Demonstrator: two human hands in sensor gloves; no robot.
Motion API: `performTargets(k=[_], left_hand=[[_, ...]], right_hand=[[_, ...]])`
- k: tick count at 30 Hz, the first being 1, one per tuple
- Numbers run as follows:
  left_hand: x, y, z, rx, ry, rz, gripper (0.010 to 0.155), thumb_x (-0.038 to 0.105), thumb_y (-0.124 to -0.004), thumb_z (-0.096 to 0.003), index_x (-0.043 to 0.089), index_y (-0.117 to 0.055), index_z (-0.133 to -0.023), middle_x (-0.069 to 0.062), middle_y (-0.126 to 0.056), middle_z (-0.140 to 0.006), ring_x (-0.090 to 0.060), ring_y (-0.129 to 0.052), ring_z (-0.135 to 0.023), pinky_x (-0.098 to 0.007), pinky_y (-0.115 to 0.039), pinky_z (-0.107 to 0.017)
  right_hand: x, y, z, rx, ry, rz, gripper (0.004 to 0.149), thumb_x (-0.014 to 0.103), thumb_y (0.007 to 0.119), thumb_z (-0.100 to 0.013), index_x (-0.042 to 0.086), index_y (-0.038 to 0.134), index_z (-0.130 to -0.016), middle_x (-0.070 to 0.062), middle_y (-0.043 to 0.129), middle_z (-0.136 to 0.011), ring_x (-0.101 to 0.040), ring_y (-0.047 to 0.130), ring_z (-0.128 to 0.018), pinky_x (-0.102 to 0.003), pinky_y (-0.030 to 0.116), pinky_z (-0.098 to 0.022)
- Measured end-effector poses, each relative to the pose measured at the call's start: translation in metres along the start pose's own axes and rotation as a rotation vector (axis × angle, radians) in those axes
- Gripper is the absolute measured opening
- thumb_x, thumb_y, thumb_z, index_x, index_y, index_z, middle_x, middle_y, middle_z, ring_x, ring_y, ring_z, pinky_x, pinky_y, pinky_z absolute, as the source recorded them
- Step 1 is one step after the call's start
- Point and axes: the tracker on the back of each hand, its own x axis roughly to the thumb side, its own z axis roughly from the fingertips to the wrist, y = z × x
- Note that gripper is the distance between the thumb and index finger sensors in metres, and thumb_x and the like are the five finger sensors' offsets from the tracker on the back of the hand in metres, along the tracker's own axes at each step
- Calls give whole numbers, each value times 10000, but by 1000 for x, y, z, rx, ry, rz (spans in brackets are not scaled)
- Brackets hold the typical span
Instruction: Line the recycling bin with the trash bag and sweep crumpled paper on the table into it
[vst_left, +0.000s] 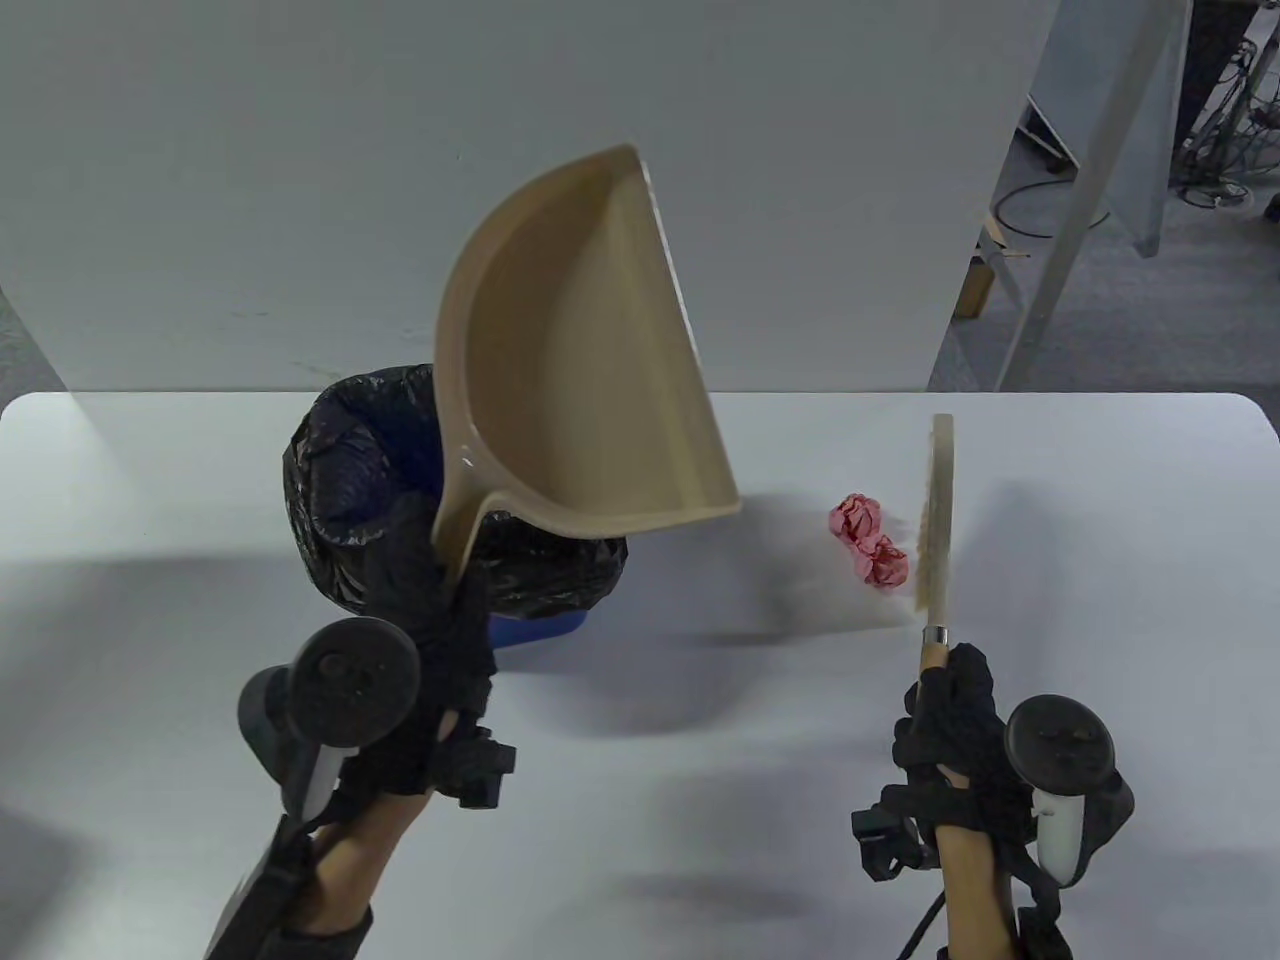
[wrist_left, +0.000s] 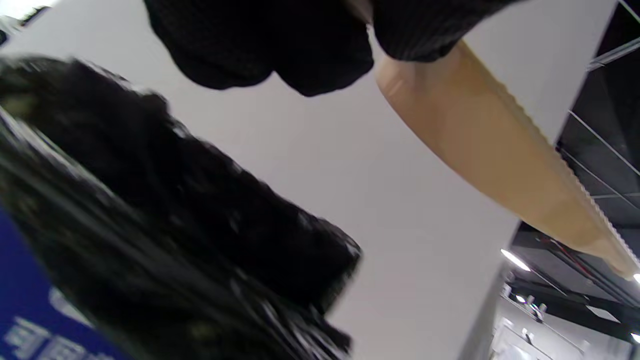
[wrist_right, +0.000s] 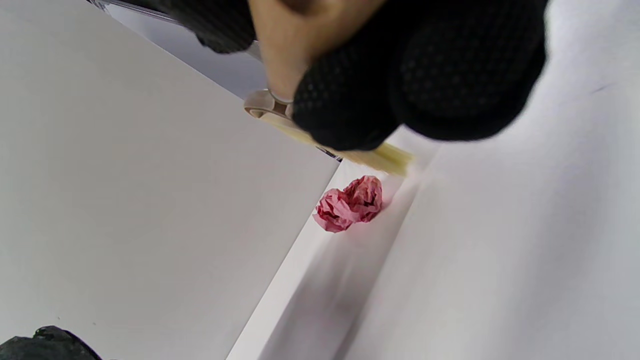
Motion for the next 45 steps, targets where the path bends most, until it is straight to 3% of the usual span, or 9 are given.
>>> performTargets(k=[2,7,11,18,22,34,45], left_hand=[[14,-20,2,-40,-13,27,728,391,-683,-616,91,-305,-1162,-99,-591,-1069,-109,-918,-682,-460,-854,-566],[47,-78,7,-272,-2,183,760,365,-656,-623,55,-213,-1157,-129,-513,-1096,-107,-891,-735,-453,-850,-591],[62,-130,6,-361,38,196,765,361,-652,-622,51,-198,-1155,-136,-501,-1101,-100,-889,-737,-444,-856,-590],[40,-201,-2,-471,163,106,767,369,-632,-629,42,-173,-1149,-138,-478,-1106,-78,-883,-748,-419,-861,-600],[21,-216,5,-483,213,77,769,333,-665,-610,21,-206,-1142,-176,-502,-1087,-122,-900,-711,-454,-859,-564],[-1,-229,16,-605,338,-36,770,306,-676,-602,-9,-218,-1135,-214,-508,-1077,-150,-910,-688,-476,-860,-536],[3,-250,20,-689,274,-173,774,322,-659,-613,14,-193,-1150,-207,-503,-1093,-126,-908,-711,-451,-873,-553]], right_hand=[[0,-2,0,-8,0,-16,601,301,551,-634,-52,399,-1095,-272,788,-864,-266,957,-490,-436,903,-336],[-2,-5,0,-32,6,-33,605,302,552,-634,-54,389,-1096,-271,781,-870,-267,953,-497,-436,901,-342],[-3,-6,0,-25,13,-49,634,315,573,-633,-62,364,-1097,-278,761,-884,-272,943,-515,-440,894,-358],[-1,-6,-1,-38,-3,-40,635,302,587,-632,-62,356,-1098,-282,749,-893,-278,937,-527,-448,888,-368],[0,-3,-3,-34,-4,1,635,302,589,-632,-58,355,-1100,-282,746,-895,-279,935,-532,-450,886,-372],[-1,15,-7,0,-2,198,626,296,607,-628,-29,378,-1111,-279,747,-904,-289,931,-543,-462,878,-386],[1,38,-10,105,-30,381,619,300,623,-625,3,401,-1120,-270,744,-916,-294,923,-559,-469,870,-402]])
